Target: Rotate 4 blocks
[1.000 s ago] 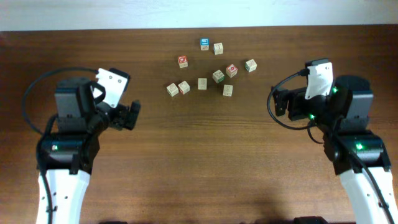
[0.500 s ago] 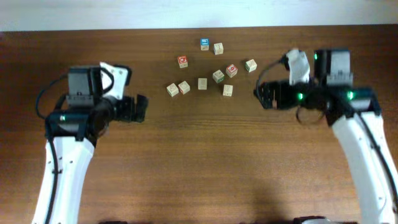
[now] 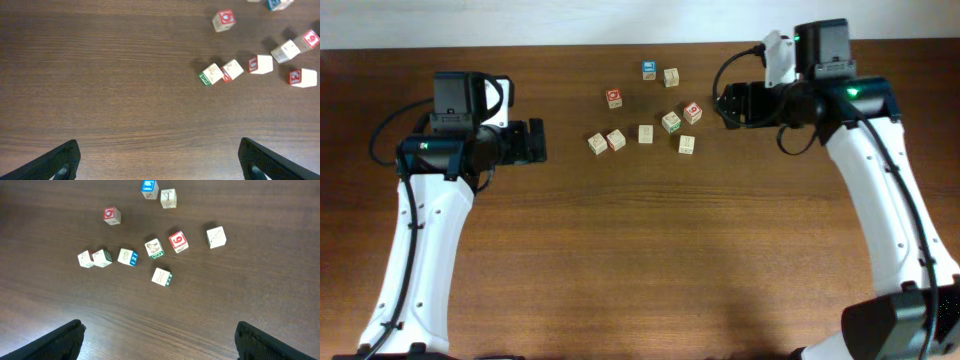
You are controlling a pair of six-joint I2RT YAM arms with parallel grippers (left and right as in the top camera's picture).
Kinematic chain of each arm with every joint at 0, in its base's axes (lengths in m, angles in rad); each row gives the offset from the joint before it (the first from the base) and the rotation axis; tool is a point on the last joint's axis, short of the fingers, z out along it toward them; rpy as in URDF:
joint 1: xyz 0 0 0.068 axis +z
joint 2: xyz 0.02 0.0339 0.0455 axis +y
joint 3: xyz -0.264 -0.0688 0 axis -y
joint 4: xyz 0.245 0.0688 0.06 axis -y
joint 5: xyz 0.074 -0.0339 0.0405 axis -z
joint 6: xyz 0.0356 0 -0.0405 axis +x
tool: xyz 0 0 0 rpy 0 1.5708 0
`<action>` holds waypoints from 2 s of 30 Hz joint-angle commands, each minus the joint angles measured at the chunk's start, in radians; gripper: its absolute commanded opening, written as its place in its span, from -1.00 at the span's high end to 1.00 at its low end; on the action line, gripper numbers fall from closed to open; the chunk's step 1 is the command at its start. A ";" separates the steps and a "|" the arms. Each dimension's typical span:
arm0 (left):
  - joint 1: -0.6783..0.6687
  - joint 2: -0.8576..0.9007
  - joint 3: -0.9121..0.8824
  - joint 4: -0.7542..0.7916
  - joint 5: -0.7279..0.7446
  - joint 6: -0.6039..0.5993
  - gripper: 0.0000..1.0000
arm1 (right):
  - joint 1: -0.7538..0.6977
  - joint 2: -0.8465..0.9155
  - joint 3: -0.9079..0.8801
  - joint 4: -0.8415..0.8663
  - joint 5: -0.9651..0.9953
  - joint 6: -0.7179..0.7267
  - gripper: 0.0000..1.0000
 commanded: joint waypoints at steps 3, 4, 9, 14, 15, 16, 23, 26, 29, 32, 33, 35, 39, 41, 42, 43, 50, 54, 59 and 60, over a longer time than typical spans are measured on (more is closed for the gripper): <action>0.003 0.013 0.020 0.012 -0.121 -0.106 -0.99 | 0.069 0.080 0.018 0.024 0.159 0.122 -0.90; 0.003 0.016 0.020 0.012 -0.141 -0.145 -0.99 | 0.071 0.095 0.018 0.034 0.151 0.126 -0.90; 0.002 0.023 0.019 0.012 -0.158 -0.173 -0.96 | 0.120 0.177 0.018 0.076 0.152 0.143 -0.80; 0.002 0.023 0.019 0.002 -0.157 -0.173 -0.96 | 0.180 0.274 0.018 0.123 0.223 0.201 -0.62; 0.002 0.023 0.019 -0.002 -0.157 -0.173 -0.97 | 0.186 0.298 0.018 0.129 0.223 0.228 -0.57; 0.002 0.023 0.019 -0.005 -0.158 -0.173 -0.96 | 0.188 0.316 0.018 0.131 0.223 0.252 -0.54; 0.002 0.024 0.018 -0.027 -0.158 -0.173 -0.94 | 0.195 0.449 0.017 0.261 0.224 0.301 -0.33; 0.002 0.024 0.018 -0.032 -0.158 -0.173 -0.94 | 0.210 0.485 0.016 0.303 0.268 0.375 -0.20; 0.002 0.024 0.018 -0.034 -0.158 -0.173 -0.94 | 0.232 0.518 0.016 0.307 0.284 0.380 -0.15; 0.002 0.024 0.018 -0.038 -0.158 -0.173 -0.94 | 0.245 0.532 0.014 0.303 0.345 0.387 -0.10; 0.002 0.024 0.018 -0.038 -0.158 -0.173 -0.94 | 0.245 0.536 0.014 0.301 0.346 0.387 -0.05; 0.002 0.024 0.018 -0.038 -0.158 -0.173 -0.94 | 0.245 0.538 0.014 0.295 0.380 0.394 0.05; 0.002 0.024 0.018 -0.039 -0.158 -0.173 -0.94 | 0.245 0.538 0.015 0.275 0.391 0.394 0.40; 0.002 0.024 0.018 -0.045 -0.158 -0.173 -0.94 | 0.245 0.537 0.015 0.235 0.386 0.394 0.45; 0.002 0.024 0.018 -0.046 -0.158 -0.173 -0.94 | 0.245 0.537 0.015 0.212 0.383 0.394 0.47; 0.002 0.024 0.018 -0.049 -0.158 -0.173 -0.94 | 0.245 0.536 0.018 0.163 0.368 0.394 0.49; 0.002 0.024 0.018 -0.053 -0.158 -0.173 -0.96 | 0.243 0.536 0.020 -0.122 0.360 0.377 0.48; 0.002 0.024 0.018 -0.060 -0.158 -0.173 -0.97 | 0.242 0.522 0.021 -0.228 0.341 0.340 0.34; 0.002 0.024 0.018 -0.082 -0.158 -0.173 -0.99 | 0.229 0.476 0.021 -0.315 0.311 0.305 0.22; 0.002 0.024 0.018 -0.082 -0.158 -0.173 -1.00 | 0.222 0.465 0.022 -0.320 0.286 0.279 0.18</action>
